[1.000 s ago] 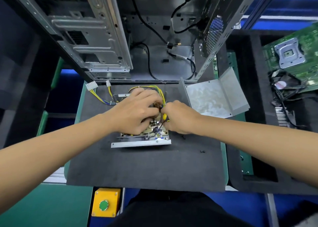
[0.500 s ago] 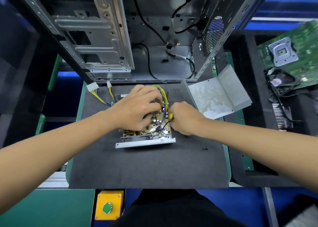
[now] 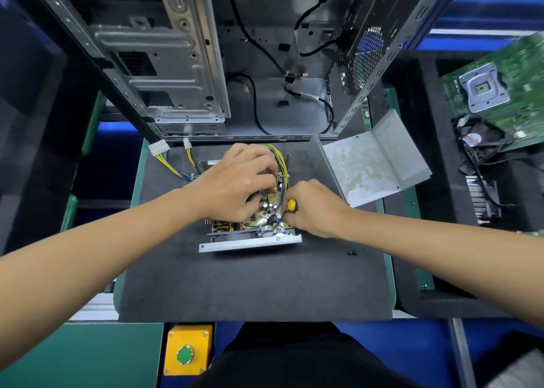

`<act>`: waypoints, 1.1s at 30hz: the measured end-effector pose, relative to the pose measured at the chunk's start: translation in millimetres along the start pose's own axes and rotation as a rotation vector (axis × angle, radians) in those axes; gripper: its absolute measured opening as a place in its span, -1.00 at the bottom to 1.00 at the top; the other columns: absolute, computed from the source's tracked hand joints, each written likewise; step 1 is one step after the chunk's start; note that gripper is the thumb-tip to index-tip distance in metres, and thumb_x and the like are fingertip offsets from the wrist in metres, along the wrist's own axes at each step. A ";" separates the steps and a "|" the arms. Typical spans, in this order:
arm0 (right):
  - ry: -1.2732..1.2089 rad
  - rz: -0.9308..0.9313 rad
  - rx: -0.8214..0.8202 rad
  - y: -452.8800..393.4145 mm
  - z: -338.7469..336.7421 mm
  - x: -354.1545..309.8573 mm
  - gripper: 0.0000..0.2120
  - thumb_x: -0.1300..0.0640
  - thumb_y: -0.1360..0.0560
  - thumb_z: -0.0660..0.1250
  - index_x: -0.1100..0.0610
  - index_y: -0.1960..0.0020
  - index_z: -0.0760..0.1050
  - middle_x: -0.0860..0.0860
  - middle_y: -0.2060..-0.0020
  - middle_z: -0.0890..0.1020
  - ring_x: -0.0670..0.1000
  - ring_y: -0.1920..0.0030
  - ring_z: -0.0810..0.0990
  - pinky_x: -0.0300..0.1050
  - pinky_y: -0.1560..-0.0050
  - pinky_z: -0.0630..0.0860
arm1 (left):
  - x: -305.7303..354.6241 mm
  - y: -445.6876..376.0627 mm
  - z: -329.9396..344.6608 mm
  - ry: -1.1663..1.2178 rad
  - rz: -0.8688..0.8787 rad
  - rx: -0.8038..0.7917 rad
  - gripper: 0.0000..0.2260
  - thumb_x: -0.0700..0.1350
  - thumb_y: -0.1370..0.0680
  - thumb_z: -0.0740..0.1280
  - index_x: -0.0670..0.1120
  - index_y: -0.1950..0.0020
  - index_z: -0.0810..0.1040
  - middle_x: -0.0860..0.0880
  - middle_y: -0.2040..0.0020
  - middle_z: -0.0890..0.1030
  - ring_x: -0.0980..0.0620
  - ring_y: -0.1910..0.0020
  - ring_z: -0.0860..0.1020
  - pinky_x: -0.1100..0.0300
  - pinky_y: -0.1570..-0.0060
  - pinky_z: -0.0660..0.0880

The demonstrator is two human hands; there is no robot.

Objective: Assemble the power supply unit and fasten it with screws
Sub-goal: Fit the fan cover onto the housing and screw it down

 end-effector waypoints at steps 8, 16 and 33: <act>0.142 -0.036 -0.010 -3.6 0.7 -9.6 -0.91 0.18 -0.39 0.37 0.15 0.13 0.63 0.14 0.23 0.63 0.22 0.19 0.57 0.01 0.22 0.56 | 0.7 -3.2 -0.7 0.002 -0.002 -0.002 -0.90 -0.21 -0.33 0.32 -0.08 0.18 0.54 0.01 0.02 0.57 -0.12 -0.17 0.43 0.01 -0.08 0.28; 0.110 0.006 -0.017 -10.5 2.2 -7.4 -0.96 0.27 -0.33 0.36 0.22 0.25 0.60 0.16 0.33 0.59 0.23 0.27 0.54 -0.02 0.33 0.55 | 0.1 -3.5 -1.0 0.010 0.001 -0.004 -0.90 -0.20 -0.32 0.32 -0.07 0.19 0.52 0.03 0.03 0.57 -0.10 -0.19 0.41 0.02 -0.09 0.26; -0.201 0.058 0.085 2.7 6.8 3.4 -0.87 0.23 -0.38 0.41 0.05 0.16 0.70 0.03 0.22 0.69 0.08 0.17 0.61 -0.06 0.17 0.57 | 0.8 -4.5 -1.0 -0.004 0.011 -0.002 -0.90 -0.17 -0.32 0.28 -0.05 0.20 0.52 0.05 0.05 0.57 -0.10 -0.19 0.42 0.01 -0.08 0.24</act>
Point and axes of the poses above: each hand's wrist, its own y-axis away from the middle knuckle, its own z-axis out of the palm, x = y × z, the point moved 9 cm from there along -y, towards the middle knuckle
